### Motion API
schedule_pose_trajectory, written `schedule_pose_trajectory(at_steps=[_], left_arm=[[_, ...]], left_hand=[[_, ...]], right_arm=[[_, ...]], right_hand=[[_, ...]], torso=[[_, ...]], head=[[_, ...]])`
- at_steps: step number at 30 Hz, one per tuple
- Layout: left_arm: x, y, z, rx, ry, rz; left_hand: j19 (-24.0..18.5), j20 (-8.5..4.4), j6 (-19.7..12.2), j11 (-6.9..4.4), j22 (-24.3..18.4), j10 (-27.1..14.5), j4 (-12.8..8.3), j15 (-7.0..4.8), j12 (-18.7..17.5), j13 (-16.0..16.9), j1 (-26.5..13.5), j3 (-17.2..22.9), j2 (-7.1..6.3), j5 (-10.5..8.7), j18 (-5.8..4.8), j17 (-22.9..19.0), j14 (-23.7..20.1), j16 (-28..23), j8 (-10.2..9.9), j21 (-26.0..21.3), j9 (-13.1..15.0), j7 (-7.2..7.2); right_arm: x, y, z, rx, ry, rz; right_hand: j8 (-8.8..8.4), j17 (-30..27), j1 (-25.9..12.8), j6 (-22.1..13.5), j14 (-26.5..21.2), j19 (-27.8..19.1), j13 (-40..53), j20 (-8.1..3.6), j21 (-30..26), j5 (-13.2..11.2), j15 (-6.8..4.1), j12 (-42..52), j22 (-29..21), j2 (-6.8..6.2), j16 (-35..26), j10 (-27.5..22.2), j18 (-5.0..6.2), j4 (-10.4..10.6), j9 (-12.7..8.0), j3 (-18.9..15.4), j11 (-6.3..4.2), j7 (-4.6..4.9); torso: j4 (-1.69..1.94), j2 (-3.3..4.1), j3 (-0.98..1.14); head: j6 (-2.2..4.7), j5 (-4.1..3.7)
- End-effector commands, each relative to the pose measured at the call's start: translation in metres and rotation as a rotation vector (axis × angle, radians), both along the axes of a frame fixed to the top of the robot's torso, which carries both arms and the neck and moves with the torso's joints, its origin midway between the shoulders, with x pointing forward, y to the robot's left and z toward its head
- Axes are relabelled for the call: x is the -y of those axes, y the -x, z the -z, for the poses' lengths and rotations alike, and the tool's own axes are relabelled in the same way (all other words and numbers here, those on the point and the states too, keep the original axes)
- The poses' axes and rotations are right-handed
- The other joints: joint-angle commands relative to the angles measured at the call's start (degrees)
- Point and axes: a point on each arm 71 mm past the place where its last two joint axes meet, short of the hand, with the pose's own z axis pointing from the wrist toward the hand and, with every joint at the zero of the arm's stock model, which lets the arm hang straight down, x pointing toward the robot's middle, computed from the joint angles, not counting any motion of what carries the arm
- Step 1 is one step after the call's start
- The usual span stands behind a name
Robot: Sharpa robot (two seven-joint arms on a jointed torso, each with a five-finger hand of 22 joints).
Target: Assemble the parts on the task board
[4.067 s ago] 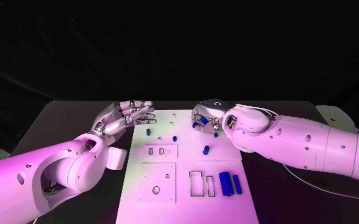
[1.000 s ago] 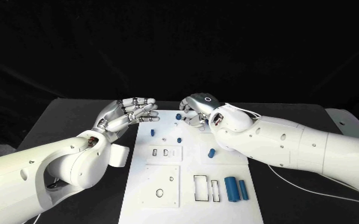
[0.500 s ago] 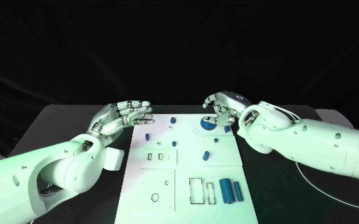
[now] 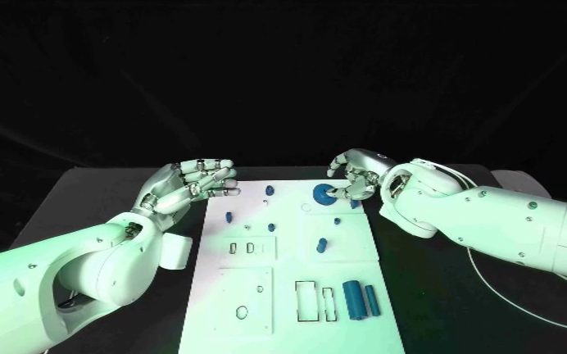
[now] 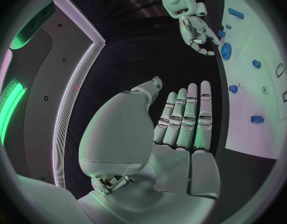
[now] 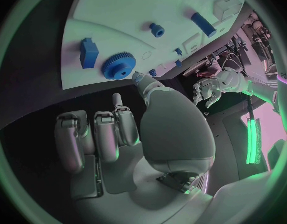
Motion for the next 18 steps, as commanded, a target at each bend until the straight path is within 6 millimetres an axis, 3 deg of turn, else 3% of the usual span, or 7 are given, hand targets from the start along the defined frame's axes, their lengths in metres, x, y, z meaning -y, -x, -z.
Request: schedule_pose_trajectory(at_steps=[1,12,18], left_arm=[[0.0011,0.0006,-0.0017,0.01,0.012,0.018],[0.0007,0.0009,-0.0017,0.009,0.011,0.017],[0.0001,0.0008,-0.0017,0.009,0.01,0.015]], left_hand=[[0.4,0.19,0.0,0.31,-0.1,0.1,-0.1,0.13,-0.2,0.0,-0.2,0.4,-0.08,0.13,0.31,0.1,0.2,-0.3,-0.2,-0.2,0.0,1.29],[0.4,0.18,0.1,0.24,-0.1,0.2,-0.3,0.09,-0.3,0.0,-0.2,0.5,-0.07,0.12,0.32,0.1,0.2,-0.4,-0.2,-0.3,0.0,1.21],[0.4,0.18,0.1,0.24,-0.1,0.2,-0.3,0.09,-0.3,0.0,-0.2,0.5,-0.07,0.12,0.32,0.1,0.2,-0.4,-0.2,-0.3,0.0,1.21]], right_arm=[[-0.0008,-0.0013,0.0059,-0.054,0.012,0.0],[-0.0076,-0.0046,0.0117,-0.067,0.017,-0.003],[-0.0097,-0.0053,0.0138,-0.073,0.018,-0.003]], right_hand=[[0.24,9.2,0.6,-0.5,4.8,6.1,6.6,0.49,0.2,0.1,0.25,0.2,15.1,0.13,0.3,0.2,-0.8,0.1,0.0,-0.3,0.07,0.06],[0.58,9.6,0.7,-0.4,4.9,6.1,7.0,0.55,0.2,0.1,0.3,0.6,15.1,0.39,0.5,0.4,-0.8,0.2,0.1,-0.2,0.11,0.07],[0.72,9.7,0.7,-0.3,4.9,6.1,7.2,0.57,0.2,0.2,0.31,0.8,15.1,0.5,0.5,0.5,-0.8,0.3,0.1,-0.1,0.11,0.06]], torso=[[0.01,0.06,-0.04],[0.11,0.01,-0.05],[0.09,0.03,-0.06]], head=[[-0.19,0.04],[-0.9,0.22],[-0.87,0.11]])
